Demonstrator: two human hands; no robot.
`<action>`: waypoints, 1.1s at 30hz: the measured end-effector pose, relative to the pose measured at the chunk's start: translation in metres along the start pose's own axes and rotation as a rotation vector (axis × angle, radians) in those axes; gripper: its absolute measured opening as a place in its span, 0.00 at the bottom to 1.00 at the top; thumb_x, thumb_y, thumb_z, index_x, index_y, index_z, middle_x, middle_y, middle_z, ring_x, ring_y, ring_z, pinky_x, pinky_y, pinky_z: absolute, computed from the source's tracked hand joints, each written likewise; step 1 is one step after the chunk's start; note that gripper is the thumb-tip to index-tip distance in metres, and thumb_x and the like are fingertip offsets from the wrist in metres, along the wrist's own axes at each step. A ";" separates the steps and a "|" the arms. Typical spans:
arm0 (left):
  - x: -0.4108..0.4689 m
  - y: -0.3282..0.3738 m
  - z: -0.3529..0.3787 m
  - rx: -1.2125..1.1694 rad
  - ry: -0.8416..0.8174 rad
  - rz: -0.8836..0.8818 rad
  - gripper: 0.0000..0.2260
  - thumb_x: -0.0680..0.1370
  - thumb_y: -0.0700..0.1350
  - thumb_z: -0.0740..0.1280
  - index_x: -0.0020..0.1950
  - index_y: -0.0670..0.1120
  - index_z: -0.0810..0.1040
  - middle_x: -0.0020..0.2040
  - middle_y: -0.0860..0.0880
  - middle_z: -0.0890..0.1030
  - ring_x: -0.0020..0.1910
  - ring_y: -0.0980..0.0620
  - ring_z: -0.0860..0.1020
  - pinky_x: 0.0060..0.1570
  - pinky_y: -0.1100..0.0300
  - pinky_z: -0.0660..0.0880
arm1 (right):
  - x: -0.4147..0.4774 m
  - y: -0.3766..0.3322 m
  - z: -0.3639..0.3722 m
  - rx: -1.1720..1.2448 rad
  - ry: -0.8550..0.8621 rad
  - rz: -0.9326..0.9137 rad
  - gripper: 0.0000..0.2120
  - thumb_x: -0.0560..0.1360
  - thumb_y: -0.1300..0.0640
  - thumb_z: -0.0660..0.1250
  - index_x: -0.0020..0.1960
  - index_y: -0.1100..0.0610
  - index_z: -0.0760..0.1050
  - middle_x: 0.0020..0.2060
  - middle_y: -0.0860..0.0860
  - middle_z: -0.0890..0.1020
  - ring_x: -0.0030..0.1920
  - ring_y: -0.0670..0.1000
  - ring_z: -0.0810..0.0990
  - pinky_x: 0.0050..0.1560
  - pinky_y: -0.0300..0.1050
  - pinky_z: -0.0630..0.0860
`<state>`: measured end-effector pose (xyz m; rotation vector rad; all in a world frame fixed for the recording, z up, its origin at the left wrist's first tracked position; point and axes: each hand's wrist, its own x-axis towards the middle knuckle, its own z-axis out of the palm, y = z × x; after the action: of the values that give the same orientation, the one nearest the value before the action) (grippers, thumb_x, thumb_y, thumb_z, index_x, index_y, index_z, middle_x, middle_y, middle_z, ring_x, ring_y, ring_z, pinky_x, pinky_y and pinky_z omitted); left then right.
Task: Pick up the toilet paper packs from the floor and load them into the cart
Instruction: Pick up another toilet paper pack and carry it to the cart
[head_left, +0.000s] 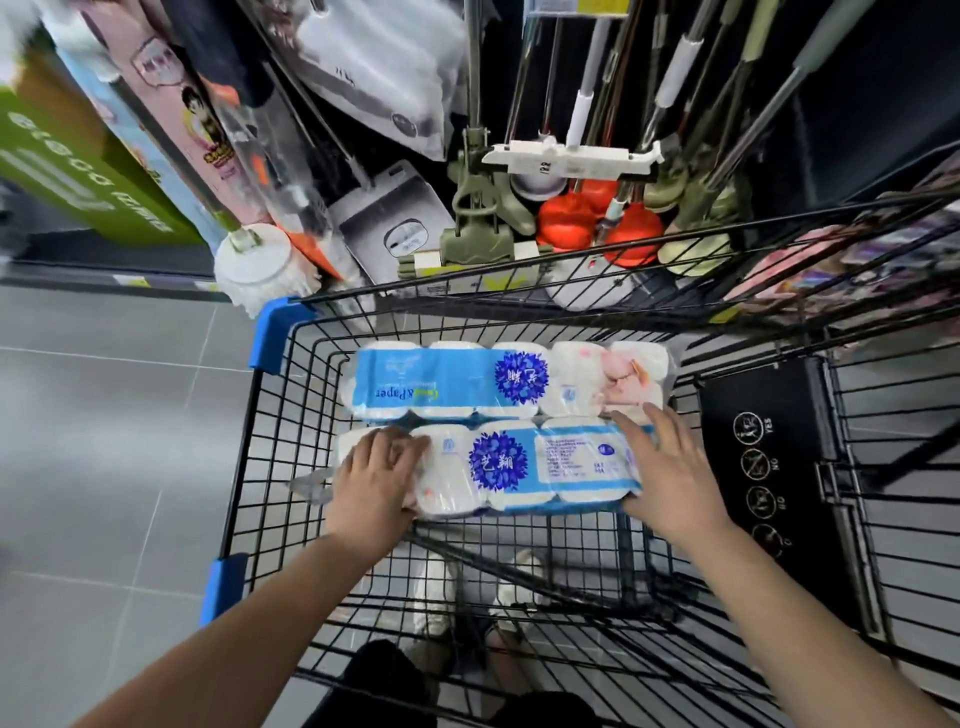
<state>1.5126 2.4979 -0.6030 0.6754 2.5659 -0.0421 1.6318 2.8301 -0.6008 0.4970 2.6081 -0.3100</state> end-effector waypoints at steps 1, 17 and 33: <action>0.000 0.001 -0.002 -0.012 -0.016 -0.002 0.44 0.67 0.50 0.79 0.79 0.54 0.62 0.73 0.44 0.66 0.74 0.40 0.66 0.72 0.42 0.68 | -0.002 0.000 0.000 0.001 0.006 0.019 0.57 0.65 0.42 0.80 0.83 0.50 0.49 0.80 0.57 0.52 0.81 0.60 0.49 0.80 0.60 0.53; -0.009 0.000 -0.019 -0.365 0.006 -0.291 0.48 0.67 0.52 0.81 0.79 0.54 0.55 0.78 0.41 0.56 0.75 0.33 0.62 0.68 0.33 0.71 | -0.029 0.013 0.005 0.126 0.038 0.206 0.54 0.63 0.34 0.77 0.79 0.49 0.55 0.73 0.51 0.65 0.69 0.54 0.70 0.65 0.51 0.70; -0.014 -0.013 0.002 -0.316 0.032 -0.238 0.45 0.70 0.52 0.79 0.80 0.49 0.57 0.79 0.43 0.52 0.73 0.32 0.65 0.64 0.37 0.75 | -0.025 0.015 0.039 0.320 -0.052 0.326 0.53 0.66 0.48 0.81 0.80 0.51 0.52 0.72 0.56 0.65 0.68 0.56 0.73 0.61 0.54 0.78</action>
<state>1.5184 2.4801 -0.5991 0.2532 2.5892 0.2907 1.6737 2.8245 -0.6251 0.9950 2.3836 -0.6225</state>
